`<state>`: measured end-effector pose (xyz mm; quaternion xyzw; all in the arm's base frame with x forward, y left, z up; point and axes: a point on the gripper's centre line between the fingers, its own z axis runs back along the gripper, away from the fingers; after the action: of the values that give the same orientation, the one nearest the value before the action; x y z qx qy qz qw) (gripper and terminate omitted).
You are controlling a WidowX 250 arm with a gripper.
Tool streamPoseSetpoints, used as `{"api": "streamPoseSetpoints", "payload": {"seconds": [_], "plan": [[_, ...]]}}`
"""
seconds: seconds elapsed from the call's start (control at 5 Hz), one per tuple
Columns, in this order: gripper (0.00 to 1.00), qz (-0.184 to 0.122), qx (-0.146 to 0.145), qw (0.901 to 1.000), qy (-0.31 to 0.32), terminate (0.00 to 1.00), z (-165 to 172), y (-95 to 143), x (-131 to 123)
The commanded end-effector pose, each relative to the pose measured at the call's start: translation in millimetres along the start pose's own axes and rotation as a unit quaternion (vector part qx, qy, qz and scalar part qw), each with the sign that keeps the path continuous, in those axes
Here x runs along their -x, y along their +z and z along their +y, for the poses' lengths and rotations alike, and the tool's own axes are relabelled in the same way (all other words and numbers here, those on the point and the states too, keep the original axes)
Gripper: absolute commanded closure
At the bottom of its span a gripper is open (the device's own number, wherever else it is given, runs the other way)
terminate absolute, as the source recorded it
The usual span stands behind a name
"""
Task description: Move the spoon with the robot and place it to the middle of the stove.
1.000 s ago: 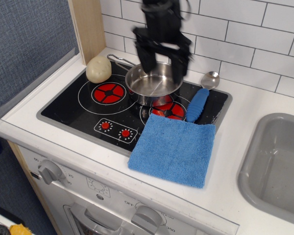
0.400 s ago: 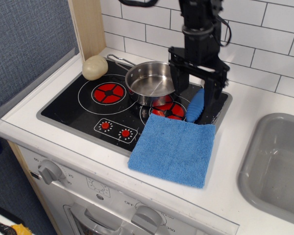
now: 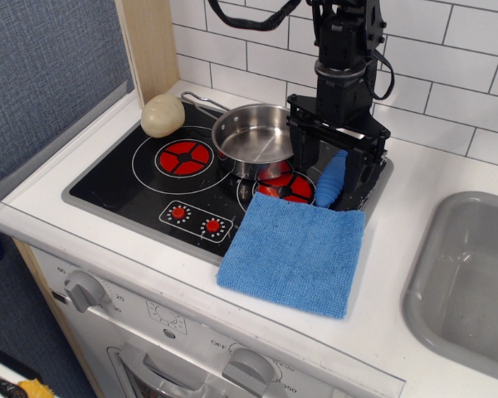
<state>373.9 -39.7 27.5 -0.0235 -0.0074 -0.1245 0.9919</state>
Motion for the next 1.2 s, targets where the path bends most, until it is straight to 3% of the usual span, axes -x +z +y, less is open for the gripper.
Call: {"api": "streamPoseSetpoints", "payload": {"seconds": [0.0, 0.4, 0.6, 0.8, 1.0], "plan": [[0.0, -0.02, -0.007, 0.9996, 0.018, 0.0, 0.0, 9.1, -9.0], [0.0, 0.014, -0.02, 0.9995, 0.022, 0.0, -4.4, -10.2, -4.2], [1.0, 0.019, -0.024, 0.9994, 0.018, 0.0, -5.6, -13.1, -0.9], [1.0, 0.008, -0.024, 0.9997, 0.003, 0.0, -12.6, -3.9, -3.3], [1.0, -0.027, -0.016, 0.9995, 0.002, 0.0, -16.2, 23.1, -12.6]]}}
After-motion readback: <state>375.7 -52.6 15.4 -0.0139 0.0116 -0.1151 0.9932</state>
